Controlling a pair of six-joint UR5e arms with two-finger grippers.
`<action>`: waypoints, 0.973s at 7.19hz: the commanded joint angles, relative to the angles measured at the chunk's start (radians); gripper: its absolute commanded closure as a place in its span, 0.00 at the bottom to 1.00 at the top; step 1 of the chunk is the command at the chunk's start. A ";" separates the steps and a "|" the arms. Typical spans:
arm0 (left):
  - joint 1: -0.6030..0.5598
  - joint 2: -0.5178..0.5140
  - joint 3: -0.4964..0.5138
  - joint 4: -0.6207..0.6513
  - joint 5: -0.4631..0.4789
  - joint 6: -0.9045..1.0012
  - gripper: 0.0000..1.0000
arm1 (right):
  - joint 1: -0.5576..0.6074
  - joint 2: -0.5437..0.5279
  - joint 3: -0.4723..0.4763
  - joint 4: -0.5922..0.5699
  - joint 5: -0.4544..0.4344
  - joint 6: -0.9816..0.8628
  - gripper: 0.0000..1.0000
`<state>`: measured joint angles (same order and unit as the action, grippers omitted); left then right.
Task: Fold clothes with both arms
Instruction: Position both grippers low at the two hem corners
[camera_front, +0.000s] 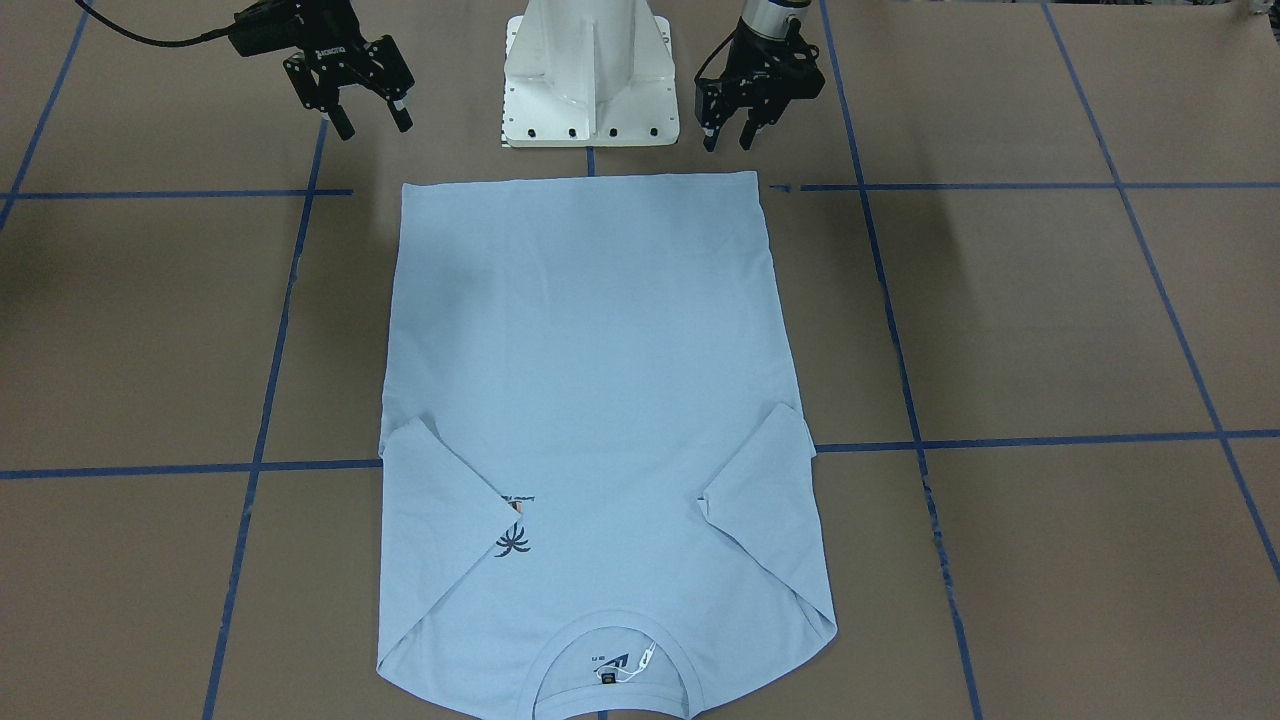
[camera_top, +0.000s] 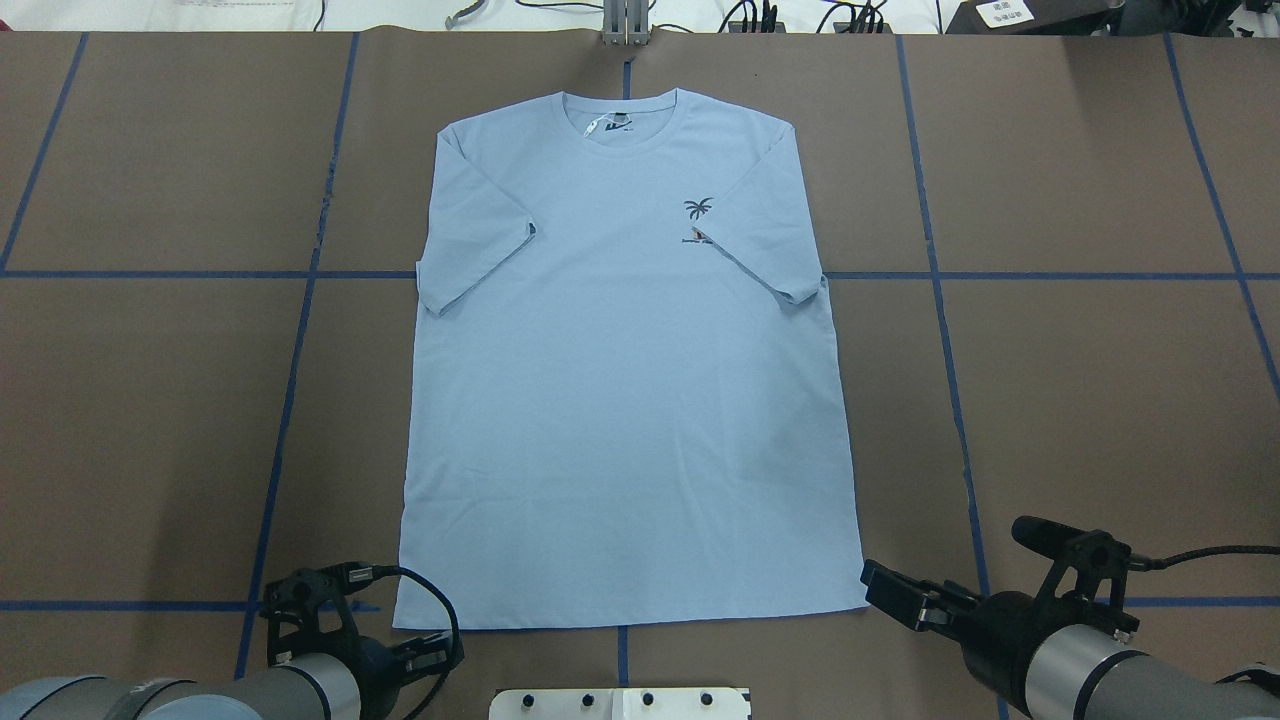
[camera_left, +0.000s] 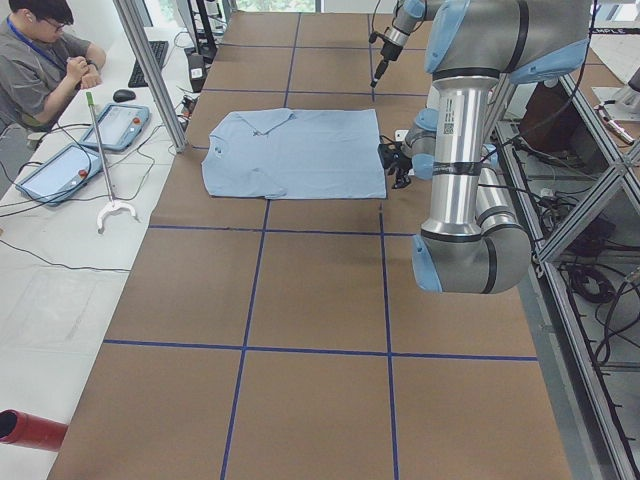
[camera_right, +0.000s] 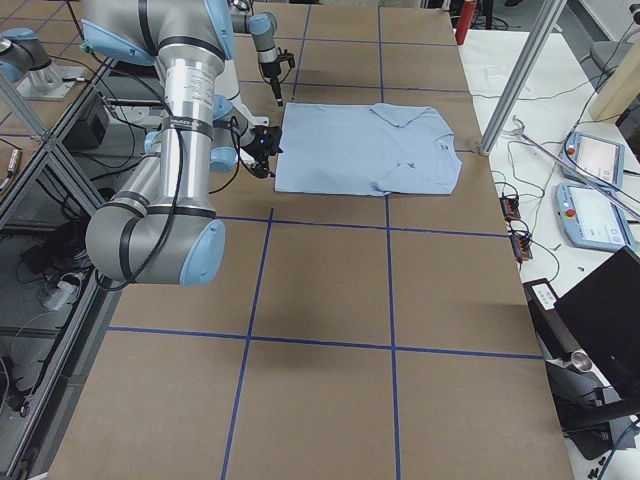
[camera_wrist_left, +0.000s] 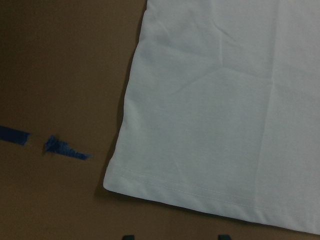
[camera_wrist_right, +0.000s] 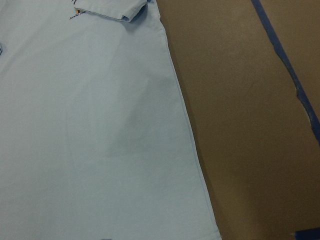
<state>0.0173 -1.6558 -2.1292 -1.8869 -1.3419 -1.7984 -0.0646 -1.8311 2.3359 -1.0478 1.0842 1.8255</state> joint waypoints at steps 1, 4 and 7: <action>-0.034 -0.001 0.005 0.025 0.000 0.068 0.37 | -0.001 0.001 -0.003 0.000 -0.003 -0.002 0.04; -0.056 -0.001 0.031 0.025 0.003 0.100 0.37 | -0.001 0.001 -0.006 0.000 -0.004 -0.002 0.03; -0.057 -0.001 0.060 0.020 0.000 0.103 0.37 | -0.001 0.001 -0.015 0.000 -0.006 -0.002 0.03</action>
<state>-0.0394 -1.6567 -2.0868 -1.8640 -1.3406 -1.6962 -0.0659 -1.8300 2.3260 -1.0477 1.0796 1.8239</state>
